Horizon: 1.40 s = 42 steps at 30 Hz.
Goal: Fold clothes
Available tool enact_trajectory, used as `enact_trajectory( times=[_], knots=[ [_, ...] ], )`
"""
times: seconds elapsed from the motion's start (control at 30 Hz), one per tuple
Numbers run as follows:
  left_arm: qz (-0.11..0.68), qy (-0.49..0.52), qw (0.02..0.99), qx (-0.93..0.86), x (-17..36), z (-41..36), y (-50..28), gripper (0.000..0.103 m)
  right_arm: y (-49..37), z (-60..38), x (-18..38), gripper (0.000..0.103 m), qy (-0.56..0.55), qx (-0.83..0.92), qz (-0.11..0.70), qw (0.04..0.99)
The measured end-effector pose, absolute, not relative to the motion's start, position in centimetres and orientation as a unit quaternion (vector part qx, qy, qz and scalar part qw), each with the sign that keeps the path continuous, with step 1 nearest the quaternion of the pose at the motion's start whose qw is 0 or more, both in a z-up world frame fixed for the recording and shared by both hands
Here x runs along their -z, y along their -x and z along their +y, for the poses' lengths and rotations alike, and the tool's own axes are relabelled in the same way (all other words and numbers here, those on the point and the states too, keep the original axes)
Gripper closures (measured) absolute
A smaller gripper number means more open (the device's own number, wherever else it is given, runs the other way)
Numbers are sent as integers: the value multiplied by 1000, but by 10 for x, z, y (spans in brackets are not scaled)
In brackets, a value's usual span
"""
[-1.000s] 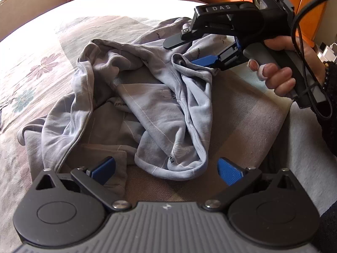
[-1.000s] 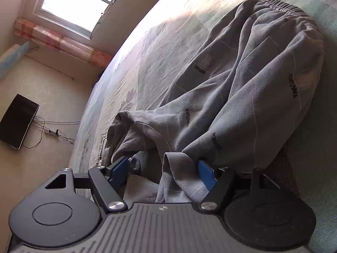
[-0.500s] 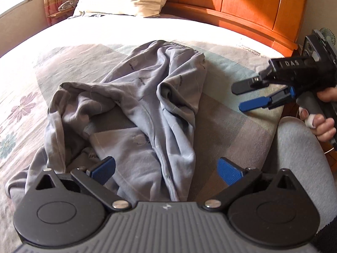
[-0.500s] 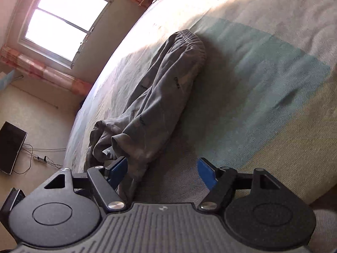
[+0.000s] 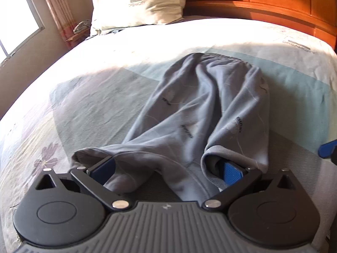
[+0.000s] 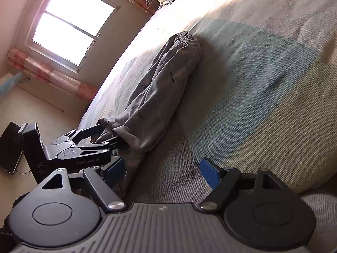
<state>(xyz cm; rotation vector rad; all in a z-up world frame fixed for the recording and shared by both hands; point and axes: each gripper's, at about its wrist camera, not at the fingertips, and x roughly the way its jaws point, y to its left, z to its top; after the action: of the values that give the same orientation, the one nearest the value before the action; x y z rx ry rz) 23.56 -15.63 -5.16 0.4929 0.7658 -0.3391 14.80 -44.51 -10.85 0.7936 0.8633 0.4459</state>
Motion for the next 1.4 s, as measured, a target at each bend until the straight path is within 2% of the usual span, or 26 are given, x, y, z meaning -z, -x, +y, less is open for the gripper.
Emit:
enact_trajectory(
  times=[0.17, 0.7, 0.8, 0.9, 1.13, 1.4],
  knots=[
    [393, -211, 889, 102, 53, -119, -269, 0, -151, -439, 104, 15, -354, -213, 404, 816],
    [435, -135, 881, 131, 75, -93, -279, 0, -226, -393, 123, 15, -419, -314, 386, 760],
    [435, -126, 881, 135, 76, -90, -280, 0, -248, -385, 126, 18, -418, -323, 375, 762],
    [436, -119, 881, 141, 77, -89, -281, 0, -266, -385, 131, 24, -424, -323, 366, 763],
    [441, -99, 880, 144, 78, -83, -281, 0, -286, -387, 136, 24, -468, -334, 339, 745],
    [432, -156, 878, 134, 71, -100, -268, 0, -253, -423, 79, 23, -488, -378, 227, 753]
  ],
)
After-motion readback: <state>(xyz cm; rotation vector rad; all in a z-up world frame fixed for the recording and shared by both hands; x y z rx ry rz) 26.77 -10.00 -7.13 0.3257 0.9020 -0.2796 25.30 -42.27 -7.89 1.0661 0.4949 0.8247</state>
